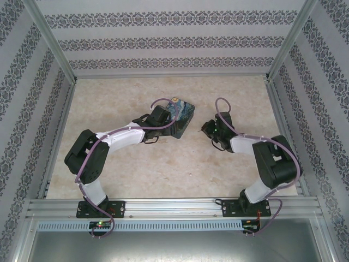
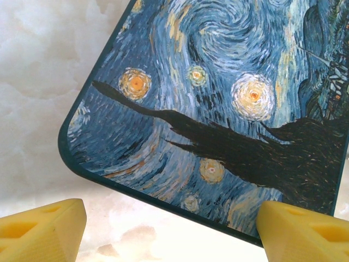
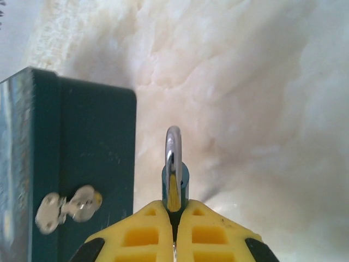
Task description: Unlock a padlock with a key
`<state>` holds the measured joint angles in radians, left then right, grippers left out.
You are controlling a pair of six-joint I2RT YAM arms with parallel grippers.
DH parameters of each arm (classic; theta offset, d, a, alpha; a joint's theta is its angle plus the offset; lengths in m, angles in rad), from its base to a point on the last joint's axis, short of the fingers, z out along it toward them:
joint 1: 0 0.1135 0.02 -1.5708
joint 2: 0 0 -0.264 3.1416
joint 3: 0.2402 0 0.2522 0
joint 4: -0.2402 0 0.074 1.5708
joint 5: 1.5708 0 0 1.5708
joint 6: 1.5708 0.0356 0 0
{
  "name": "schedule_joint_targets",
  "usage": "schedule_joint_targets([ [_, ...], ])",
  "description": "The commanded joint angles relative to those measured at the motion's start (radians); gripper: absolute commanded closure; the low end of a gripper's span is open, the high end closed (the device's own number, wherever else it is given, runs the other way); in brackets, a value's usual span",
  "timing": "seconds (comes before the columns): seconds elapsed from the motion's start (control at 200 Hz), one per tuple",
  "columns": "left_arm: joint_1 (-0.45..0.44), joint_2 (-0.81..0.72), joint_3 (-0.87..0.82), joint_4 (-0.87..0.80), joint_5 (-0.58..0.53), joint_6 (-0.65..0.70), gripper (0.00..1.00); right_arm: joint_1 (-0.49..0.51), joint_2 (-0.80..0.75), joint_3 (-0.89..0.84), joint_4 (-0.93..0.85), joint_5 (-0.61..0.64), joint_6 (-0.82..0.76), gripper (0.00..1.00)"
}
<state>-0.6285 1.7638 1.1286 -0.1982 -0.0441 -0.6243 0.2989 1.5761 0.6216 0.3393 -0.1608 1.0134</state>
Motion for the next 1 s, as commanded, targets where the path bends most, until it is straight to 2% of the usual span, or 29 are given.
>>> schedule_joint_targets([
  [0.0, -0.005, 0.038, -0.027, -0.122, 0.037, 0.023, 0.17, 0.006, -0.081, -0.083, -0.014, -0.026, -0.013, 1.00],
  [0.35, -0.005, -0.051, -0.018, -0.131, 0.155, 0.012, 0.17, 0.006, -0.262, -0.368, 0.022, -0.053, 0.066, 1.00],
  [0.515, -0.006, -0.115, -0.022, -0.140, 0.187, 0.012, 0.16, -0.013, -0.419, -0.416, -0.098, -0.035, 0.066, 0.58],
  [0.6, -0.005, -0.154, -0.023, -0.145, 0.190, 0.013, 0.14, -0.021, -0.543, -0.399, -0.237, -0.006, 0.045, 0.45],
  [0.729, -0.002, -0.218, -0.017, -0.174, 0.175, 0.026, 0.13, -0.057, -0.726, -0.356, -0.393, 0.014, 0.017, 0.32],
  [0.804, 0.005, -0.266, -0.012, -0.202, 0.152, 0.038, 0.11, -0.098, -0.791, -0.311, -0.469, -0.002, -0.014, 0.20],
  [0.829, 0.007, -0.282, -0.011, -0.213, 0.140, 0.043, 0.11, -0.109, -0.804, -0.292, -0.488, -0.009, -0.032, 0.10],
  [0.854, 0.011, -0.298, -0.008, -0.227, 0.125, 0.050, 0.10, -0.119, -0.813, -0.284, -0.507, -0.014, -0.051, 0.05],
  [0.879, 0.016, -0.315, -0.008, -0.241, 0.105, 0.057, 0.10, -0.132, -0.817, -0.238, -0.525, -0.018, -0.070, 0.02],
  [0.994, 0.051, -0.402, -0.014, -0.299, -0.023, 0.092, 0.07, -0.167, -0.791, -0.116, -0.594, -0.019, -0.186, 0.02],
])
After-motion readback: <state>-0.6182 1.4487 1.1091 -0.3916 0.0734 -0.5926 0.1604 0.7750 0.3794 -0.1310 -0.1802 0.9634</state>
